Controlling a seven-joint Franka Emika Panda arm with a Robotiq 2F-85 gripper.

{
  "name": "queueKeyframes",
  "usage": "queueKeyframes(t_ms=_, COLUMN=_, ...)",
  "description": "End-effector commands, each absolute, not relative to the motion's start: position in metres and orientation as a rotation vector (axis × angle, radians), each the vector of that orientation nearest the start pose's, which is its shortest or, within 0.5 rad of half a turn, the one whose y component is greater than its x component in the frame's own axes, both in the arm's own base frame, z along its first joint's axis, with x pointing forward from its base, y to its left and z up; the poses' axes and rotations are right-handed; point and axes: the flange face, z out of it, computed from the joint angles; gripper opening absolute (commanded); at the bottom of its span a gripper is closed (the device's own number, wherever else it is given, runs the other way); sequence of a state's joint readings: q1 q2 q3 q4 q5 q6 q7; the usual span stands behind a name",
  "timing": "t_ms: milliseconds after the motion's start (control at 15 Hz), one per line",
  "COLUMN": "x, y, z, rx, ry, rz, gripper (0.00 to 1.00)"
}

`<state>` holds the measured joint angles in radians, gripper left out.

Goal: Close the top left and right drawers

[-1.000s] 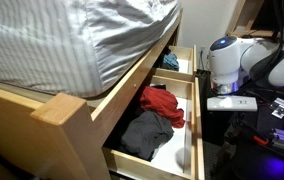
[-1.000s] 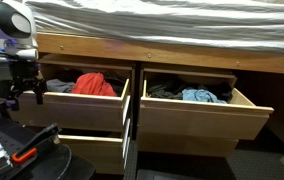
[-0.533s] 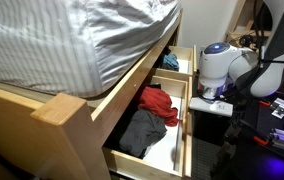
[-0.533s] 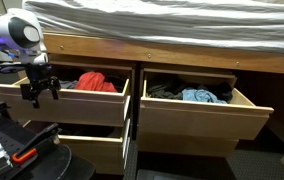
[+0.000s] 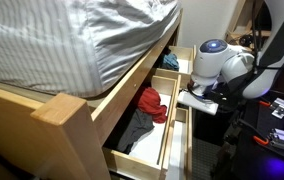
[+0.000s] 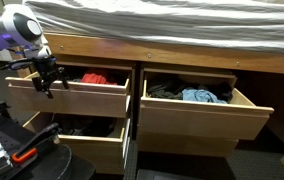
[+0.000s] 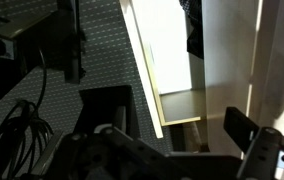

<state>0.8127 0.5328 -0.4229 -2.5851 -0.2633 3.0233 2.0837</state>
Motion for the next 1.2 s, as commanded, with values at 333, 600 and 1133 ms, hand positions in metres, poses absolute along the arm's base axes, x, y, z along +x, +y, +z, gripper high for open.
queueKeyframes(t_ms=333, x=0.383, y=0.14, z=0.083, rx=-2.432, ry=2.144, rz=-0.408, gripper=1.0)
queueKeyframes(t_ms=600, x=0.385, y=0.15, z=0.074, rx=-2.325, ry=2.083, rz=-0.482, gripper=1.0)
queueKeyframes(t_ms=1133, x=0.382, y=0.145, z=0.081, rx=-2.383, ry=2.139, rz=-0.363, gripper=1.0)
